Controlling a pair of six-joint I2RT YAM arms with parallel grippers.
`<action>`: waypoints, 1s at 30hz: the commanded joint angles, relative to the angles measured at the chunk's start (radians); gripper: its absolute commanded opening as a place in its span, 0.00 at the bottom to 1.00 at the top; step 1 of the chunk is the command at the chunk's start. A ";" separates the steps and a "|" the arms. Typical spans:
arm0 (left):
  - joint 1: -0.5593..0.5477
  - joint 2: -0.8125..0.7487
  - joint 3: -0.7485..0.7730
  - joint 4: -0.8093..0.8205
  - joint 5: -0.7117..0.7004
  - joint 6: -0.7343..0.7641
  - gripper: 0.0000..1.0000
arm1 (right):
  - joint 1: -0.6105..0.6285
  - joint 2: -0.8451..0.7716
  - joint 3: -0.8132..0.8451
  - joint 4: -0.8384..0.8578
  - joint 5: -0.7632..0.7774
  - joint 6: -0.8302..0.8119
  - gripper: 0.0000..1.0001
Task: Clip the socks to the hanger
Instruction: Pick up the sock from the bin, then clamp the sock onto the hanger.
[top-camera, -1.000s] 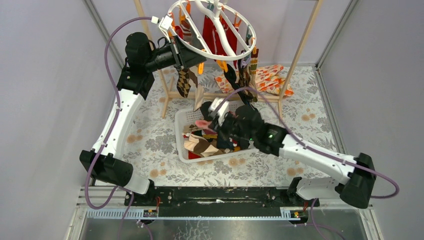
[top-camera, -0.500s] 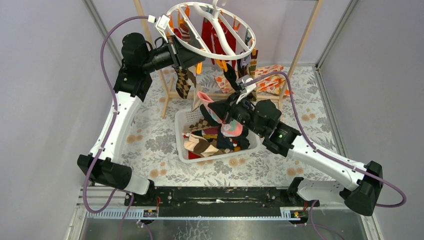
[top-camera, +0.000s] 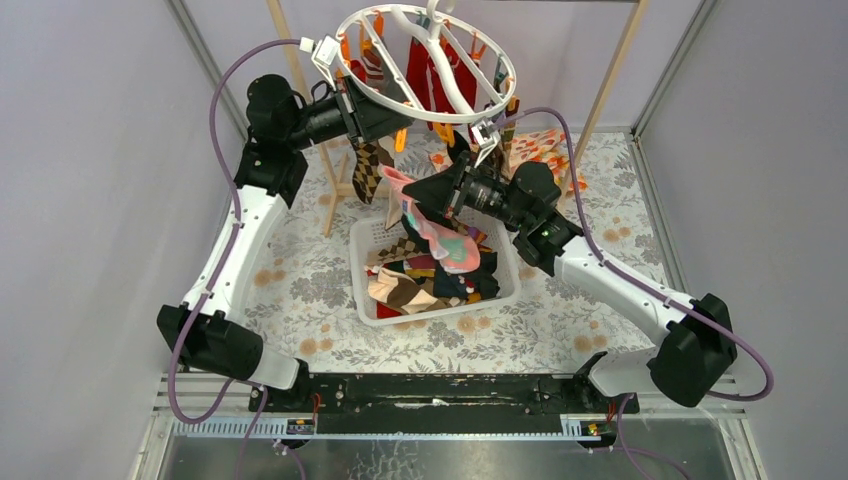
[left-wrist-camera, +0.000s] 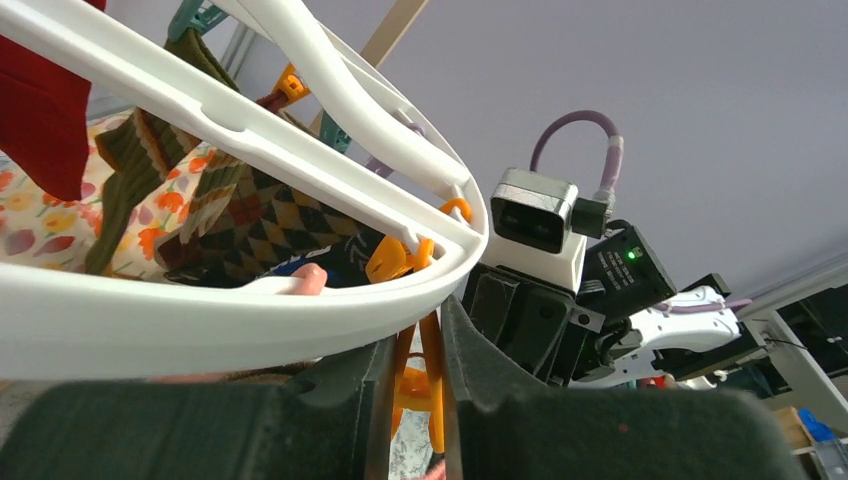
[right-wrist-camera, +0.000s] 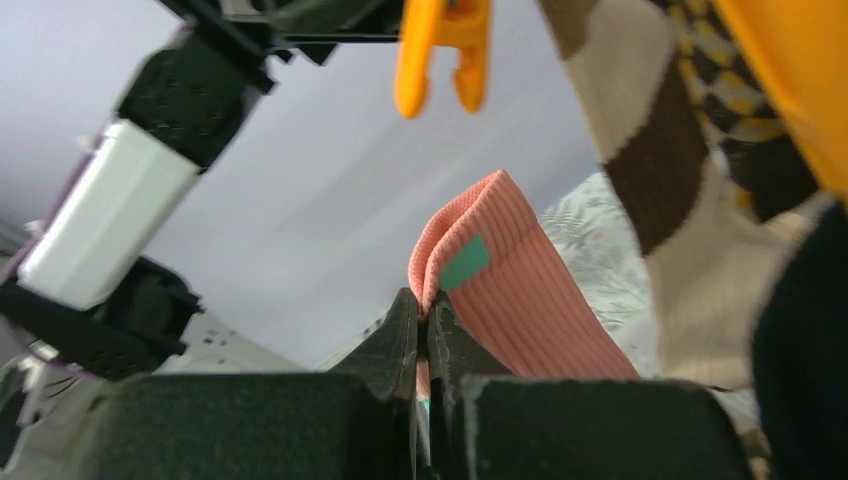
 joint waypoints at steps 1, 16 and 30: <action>-0.001 -0.011 -0.031 0.191 0.110 -0.131 0.00 | -0.015 0.020 0.110 0.188 -0.240 0.104 0.00; 0.002 -0.013 -0.060 0.338 0.140 -0.252 0.00 | -0.083 0.033 0.099 0.435 -0.316 0.342 0.00; 0.006 0.006 -0.080 0.502 0.172 -0.391 0.00 | -0.124 0.052 0.072 0.403 -0.252 0.285 0.00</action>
